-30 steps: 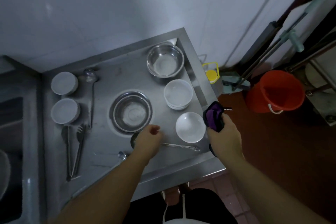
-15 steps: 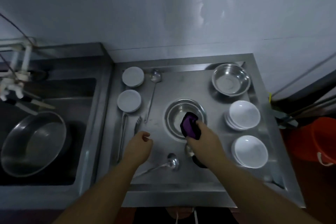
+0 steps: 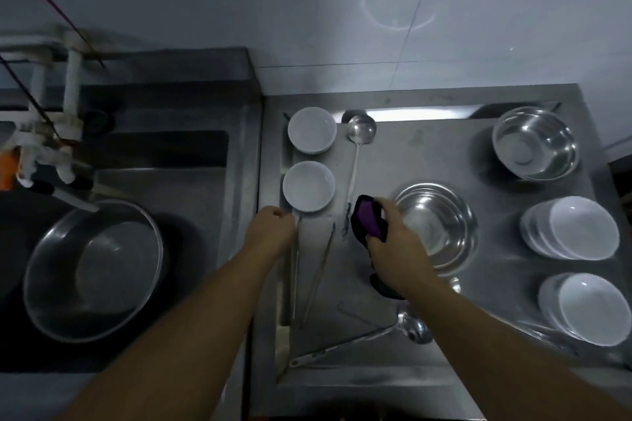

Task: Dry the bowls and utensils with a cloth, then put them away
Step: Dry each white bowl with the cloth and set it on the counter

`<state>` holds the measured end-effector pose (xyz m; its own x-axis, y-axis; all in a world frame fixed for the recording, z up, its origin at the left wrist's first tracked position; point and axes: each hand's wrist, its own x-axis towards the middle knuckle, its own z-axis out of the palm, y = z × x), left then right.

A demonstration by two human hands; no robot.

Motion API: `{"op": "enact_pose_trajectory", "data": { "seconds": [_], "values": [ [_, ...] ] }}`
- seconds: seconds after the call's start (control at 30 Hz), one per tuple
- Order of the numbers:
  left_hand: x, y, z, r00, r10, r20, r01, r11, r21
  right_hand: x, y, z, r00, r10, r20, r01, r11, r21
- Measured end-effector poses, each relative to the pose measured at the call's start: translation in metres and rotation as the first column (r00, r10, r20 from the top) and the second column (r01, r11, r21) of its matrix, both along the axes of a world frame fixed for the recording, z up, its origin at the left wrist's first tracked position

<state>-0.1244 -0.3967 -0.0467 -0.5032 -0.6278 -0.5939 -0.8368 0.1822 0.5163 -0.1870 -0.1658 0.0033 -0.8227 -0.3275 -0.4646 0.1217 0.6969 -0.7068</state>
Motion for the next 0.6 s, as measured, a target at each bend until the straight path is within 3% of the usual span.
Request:
{"op": "enact_pose_trajectory", "data": {
  "seconds": [0.23, 0.6],
  "values": [
    [-0.041, -0.016, -0.032, 1.0, 0.018, 0.013, -0.018, 1.0, -0.011, -0.011, -0.03, -0.019, 1.0, -0.002, 0.004, 0.002, 0.996, 0.094],
    [-0.059, -0.025, -0.052, 0.991, 0.107, 0.084, -0.111, 0.993, 0.041, -0.003, -0.03, -0.034, 0.995, -0.073, 0.069, 0.067, 0.994, 0.082]
  ]
}}
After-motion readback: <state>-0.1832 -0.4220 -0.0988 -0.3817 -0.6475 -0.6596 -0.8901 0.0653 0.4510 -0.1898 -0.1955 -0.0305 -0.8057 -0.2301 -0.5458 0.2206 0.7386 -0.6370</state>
